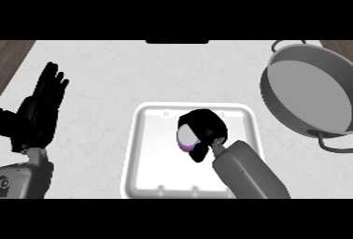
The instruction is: Pick the can from the tray and place it in the pot
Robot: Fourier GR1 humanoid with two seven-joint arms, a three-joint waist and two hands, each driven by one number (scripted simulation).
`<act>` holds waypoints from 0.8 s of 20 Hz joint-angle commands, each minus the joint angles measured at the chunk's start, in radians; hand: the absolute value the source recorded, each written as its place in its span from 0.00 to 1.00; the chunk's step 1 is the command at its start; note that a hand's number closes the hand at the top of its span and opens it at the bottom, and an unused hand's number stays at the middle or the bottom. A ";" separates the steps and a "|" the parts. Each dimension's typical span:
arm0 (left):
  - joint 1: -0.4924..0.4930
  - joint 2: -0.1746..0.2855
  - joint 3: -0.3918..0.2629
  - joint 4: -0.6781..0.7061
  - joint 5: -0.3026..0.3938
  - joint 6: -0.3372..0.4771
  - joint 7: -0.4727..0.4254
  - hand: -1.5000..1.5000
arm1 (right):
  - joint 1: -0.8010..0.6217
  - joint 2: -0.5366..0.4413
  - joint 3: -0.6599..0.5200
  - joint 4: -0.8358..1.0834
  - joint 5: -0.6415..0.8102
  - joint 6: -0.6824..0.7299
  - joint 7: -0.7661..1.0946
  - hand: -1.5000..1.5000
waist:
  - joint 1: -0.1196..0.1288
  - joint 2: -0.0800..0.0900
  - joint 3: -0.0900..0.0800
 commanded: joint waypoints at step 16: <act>-0.002 -0.013 0.018 -0.070 -0.027 -0.022 0.080 0.50 | 0.322 0.024 0.150 -0.446 0.144 0.019 0.210 1.00 | -0.007 0.000 0.000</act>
